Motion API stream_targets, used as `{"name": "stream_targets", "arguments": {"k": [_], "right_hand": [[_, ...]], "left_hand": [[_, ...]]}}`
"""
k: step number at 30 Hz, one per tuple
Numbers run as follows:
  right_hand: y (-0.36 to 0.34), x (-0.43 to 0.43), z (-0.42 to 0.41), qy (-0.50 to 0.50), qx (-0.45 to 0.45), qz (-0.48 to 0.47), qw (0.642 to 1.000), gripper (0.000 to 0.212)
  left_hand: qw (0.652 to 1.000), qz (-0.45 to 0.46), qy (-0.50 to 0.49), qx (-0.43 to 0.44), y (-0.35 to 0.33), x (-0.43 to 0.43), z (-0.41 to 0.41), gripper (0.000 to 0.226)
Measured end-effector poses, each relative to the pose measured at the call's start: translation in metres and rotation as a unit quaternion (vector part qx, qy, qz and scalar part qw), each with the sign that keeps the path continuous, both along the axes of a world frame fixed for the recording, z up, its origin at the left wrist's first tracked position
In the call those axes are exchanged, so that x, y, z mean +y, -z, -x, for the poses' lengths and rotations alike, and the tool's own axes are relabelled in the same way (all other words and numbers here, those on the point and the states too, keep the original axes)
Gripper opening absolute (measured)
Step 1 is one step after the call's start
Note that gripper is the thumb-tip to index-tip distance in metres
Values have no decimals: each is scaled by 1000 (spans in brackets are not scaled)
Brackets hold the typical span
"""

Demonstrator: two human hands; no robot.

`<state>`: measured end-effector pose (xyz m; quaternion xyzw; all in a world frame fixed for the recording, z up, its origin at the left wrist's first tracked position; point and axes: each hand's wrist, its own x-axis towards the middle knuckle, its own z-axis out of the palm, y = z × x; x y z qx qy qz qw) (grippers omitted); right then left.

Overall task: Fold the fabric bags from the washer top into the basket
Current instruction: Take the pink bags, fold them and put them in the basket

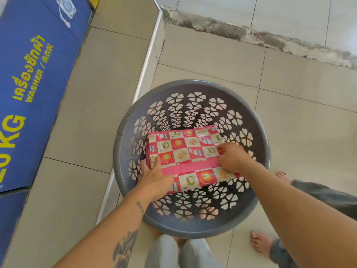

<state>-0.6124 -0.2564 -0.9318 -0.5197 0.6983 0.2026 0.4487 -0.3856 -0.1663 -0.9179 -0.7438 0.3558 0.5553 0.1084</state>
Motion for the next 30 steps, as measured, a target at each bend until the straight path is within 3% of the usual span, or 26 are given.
{"name": "stream_targets", "arguments": {"k": [3,5,7,9,12,14,17,20,22,25,28,30], "right_hand": [[5,-4,-4,-29,11,-2,1000,39],[5,-4,-3,-35,4,3,999,38],[3,-4,-3,-26,-21,-7,999,44],[0,-2,-1,-40,-35,-36,998,70],[-15,10,-7,-209,-13,-99,973,115],[-20,24,-18,-361,32,-46,931,123],[-1,29,-27,-458,65,72,884,97],[19,17,-33,-463,44,69,883,57],[26,12,-39,-459,36,31,887,43],[32,5,-44,-460,30,-8,887,35],[24,-2,-40,-471,20,-12,882,34],[22,-2,-34,-474,7,8,880,37]], "left_hand": [[990,-22,140,11,1,-3,10,123],[963,4,267,-32,2,0,19,136],[923,65,362,-114,6,4,23,129],[911,105,374,-141,10,6,24,116],[928,108,342,-99,14,5,24,104],[925,121,346,-98,18,2,26,97],[917,136,361,-97,26,-8,27,85],[919,129,365,-73,38,-21,21,67],[923,103,368,-43,48,-27,16,63],[936,30,349,19,59,-36,6,79],[952,-60,293,64,66,-42,-6,111],[953,-91,280,71,69,-43,-9,116]]}}
